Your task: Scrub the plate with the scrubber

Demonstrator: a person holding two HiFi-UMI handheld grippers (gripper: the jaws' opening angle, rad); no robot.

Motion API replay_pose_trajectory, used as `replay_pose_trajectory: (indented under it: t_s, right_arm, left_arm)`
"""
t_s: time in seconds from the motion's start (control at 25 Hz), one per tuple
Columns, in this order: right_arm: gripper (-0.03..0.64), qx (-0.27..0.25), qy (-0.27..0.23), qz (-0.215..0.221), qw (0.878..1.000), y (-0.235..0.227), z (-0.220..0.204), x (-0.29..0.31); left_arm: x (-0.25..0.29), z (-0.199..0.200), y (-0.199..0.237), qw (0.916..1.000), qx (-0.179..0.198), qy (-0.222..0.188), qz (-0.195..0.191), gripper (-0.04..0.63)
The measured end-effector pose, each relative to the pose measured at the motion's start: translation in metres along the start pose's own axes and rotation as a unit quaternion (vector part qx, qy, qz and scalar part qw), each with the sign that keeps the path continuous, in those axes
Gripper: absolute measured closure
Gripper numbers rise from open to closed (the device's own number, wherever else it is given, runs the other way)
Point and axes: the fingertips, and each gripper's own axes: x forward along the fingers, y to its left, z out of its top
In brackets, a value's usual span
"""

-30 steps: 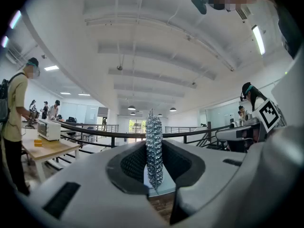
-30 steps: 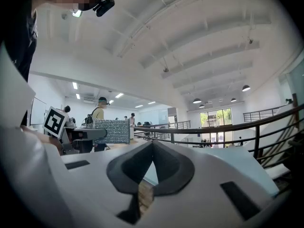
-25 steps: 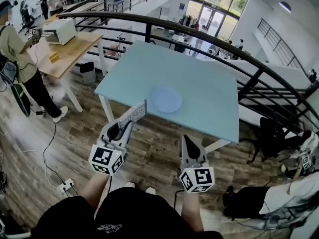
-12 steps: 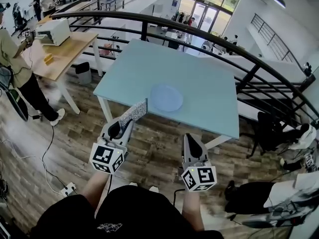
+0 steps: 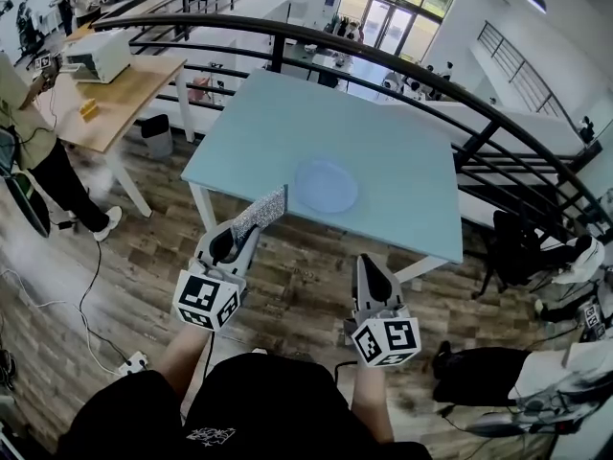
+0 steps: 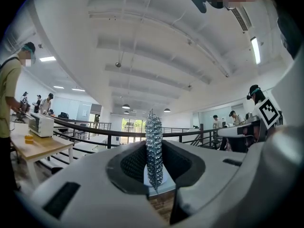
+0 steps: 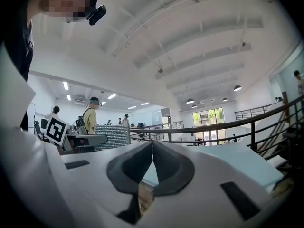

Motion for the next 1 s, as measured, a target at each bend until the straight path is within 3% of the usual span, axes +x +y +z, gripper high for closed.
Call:
replay_pose_trajectory:
  t_s: [0.4, 1.0]
  right_arm:
    - [0.609, 0.020, 0.017, 0.003, 1.000, -0.009, -0.021, 0.018]
    - [0.610, 0.030, 0.021, 0.043, 0.998, -0.123, -0.017, 0.107]
  left_arm:
    - [0.012, -0.025, 0.014, 0.9996, -0.004, 0.028, 0.007, 0.502]
    - [0.137, -0.039, 0.009, 0.9982, -0.010, 0.043, 0.040, 0.502]
